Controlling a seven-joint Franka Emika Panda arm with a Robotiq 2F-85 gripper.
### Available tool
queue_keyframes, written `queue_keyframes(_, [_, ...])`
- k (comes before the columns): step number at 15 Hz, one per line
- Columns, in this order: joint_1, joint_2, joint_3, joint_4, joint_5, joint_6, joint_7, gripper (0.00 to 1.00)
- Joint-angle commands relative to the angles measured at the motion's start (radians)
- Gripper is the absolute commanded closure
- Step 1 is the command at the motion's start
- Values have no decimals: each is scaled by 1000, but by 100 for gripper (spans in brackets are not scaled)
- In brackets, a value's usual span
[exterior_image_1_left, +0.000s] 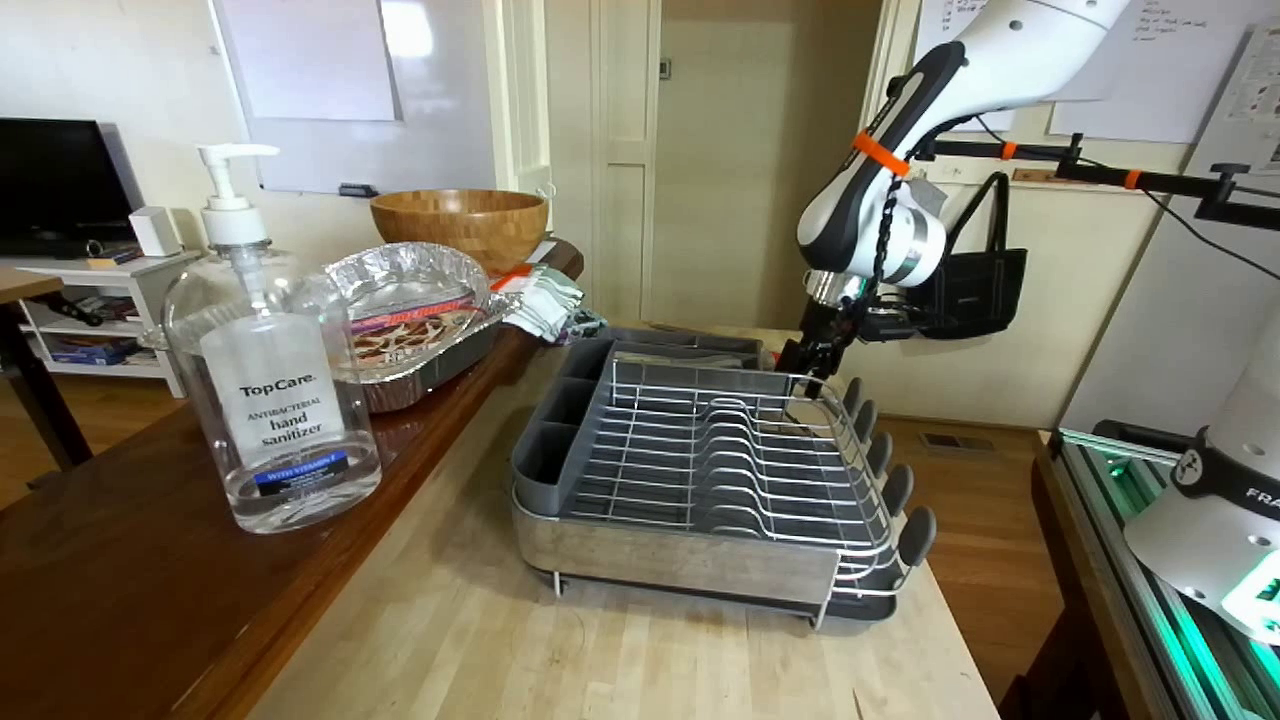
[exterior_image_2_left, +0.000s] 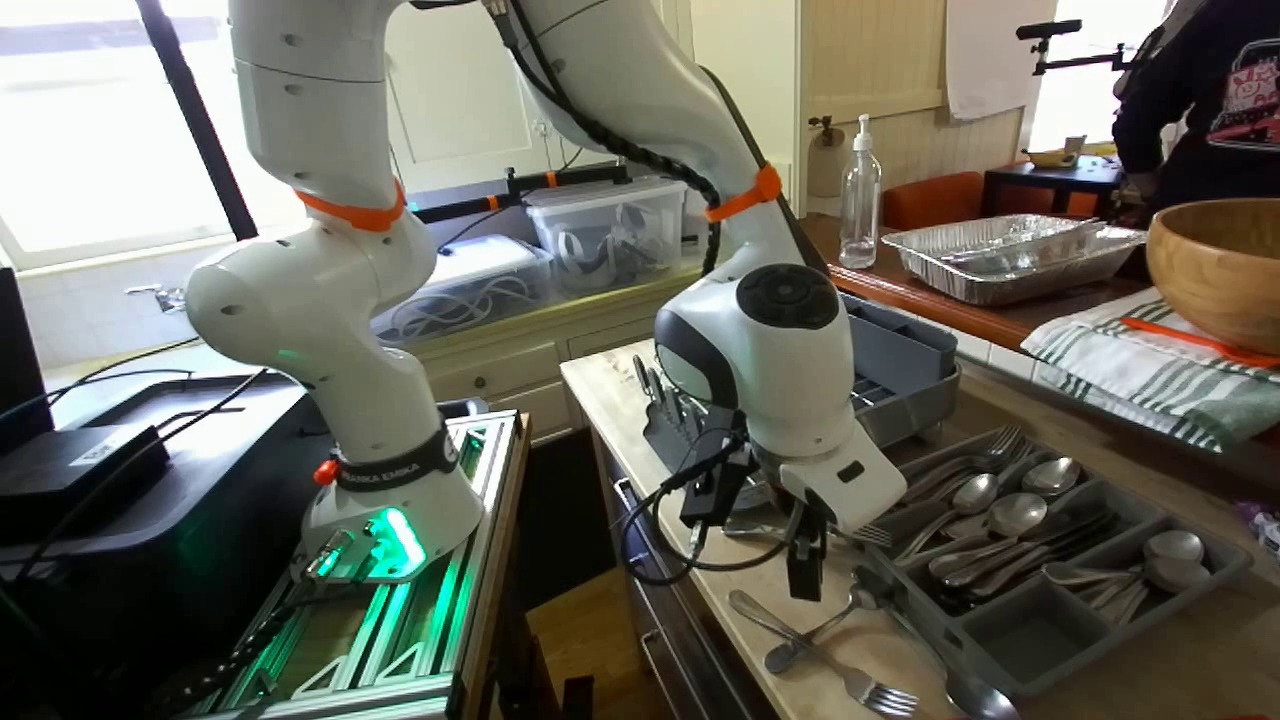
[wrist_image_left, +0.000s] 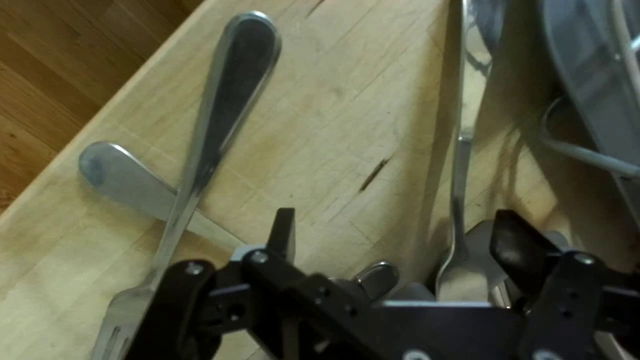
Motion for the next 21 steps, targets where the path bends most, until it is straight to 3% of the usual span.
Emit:
queue_keyframes(1, [-29, 40, 30, 32, 46, 13, -56, 0])
queue_keyframes(5, [-34, 59, 31, 44, 36, 5, -56, 8])
queue_keyframes(12, [-33, 86, 36, 68, 34, 3, -56, 10])
queue_keyframes(13, [-34, 89, 36, 73, 34, 2, -55, 17])
queue_keyframes(14, [-35, 92, 37, 77, 35, 2, -55, 34])
queue_keyframes(15, [-35, 94, 38, 80, 37, 2, -54, 37])
queue_keyframes(21, [-48, 97, 44, 92, 41, -1, -51, 84])
